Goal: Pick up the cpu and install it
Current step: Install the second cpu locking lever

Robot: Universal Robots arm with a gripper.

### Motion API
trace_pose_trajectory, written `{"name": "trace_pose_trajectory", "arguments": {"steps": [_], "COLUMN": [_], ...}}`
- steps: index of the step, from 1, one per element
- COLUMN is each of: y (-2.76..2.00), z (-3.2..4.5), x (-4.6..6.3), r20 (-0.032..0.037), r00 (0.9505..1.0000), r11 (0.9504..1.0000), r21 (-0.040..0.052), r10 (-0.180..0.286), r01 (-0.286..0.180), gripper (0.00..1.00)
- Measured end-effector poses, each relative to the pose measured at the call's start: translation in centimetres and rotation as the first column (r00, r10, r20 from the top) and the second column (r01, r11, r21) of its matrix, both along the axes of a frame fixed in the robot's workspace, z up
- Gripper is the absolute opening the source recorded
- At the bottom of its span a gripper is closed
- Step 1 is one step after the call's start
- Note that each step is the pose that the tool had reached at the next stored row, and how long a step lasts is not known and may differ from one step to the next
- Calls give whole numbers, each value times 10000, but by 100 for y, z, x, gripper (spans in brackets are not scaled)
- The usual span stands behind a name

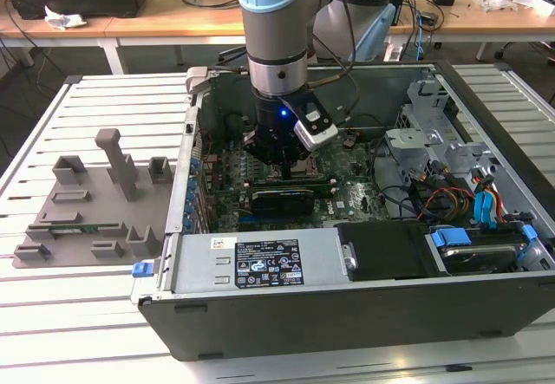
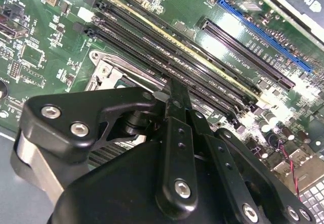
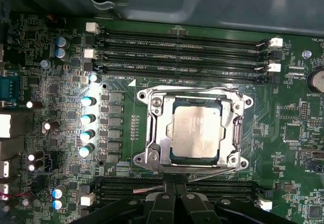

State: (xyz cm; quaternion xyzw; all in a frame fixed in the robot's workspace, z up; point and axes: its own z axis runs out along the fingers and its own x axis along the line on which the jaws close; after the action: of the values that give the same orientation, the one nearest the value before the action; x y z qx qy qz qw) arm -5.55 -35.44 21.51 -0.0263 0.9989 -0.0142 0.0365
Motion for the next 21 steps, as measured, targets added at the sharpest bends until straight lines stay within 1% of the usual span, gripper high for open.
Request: {"name": "trace_pose_trajectory", "arguments": {"steps": [3, 7, 8, 11, 12, 13, 14, 16, 18, 19, 21], "y": [-10, -47, -60, -77, -79, -151, -177, -206, -239, -252, -298], "z": [-2, -2, -2, -2, -2, -14, -16, -18, -20, -22, -32], "x": [-14, -29, -40, -93, -109, -227, -231, -235, -239, -240, -246], "r20": [8, 26, 40, 121, 142, 231, 237, 246, 253, 257, 262], "r00": [10000, 10000, 10000, 9999, 9999, 9997, 9997, 9997, 9997, 9997, 9997], "r11": [10000, 9999, 9999, 9993, 9991, 9983, 9977, 9958, 9923, 9912, 9884], "r21": [21, 108, 161, 386, 424, 576, 680, 918, 1237, 1322, 1518], "r10": [-1, 1, -1, -2, -3, -5, -8, -13, -22, -24, -29], "r01": [1, -1, 1, -3, -3, -8, -9, -9, -10, -11, -12], "gripper": [11, 11, 11, 11, 11, 11, 11, 11, 11, 11, 11]}}
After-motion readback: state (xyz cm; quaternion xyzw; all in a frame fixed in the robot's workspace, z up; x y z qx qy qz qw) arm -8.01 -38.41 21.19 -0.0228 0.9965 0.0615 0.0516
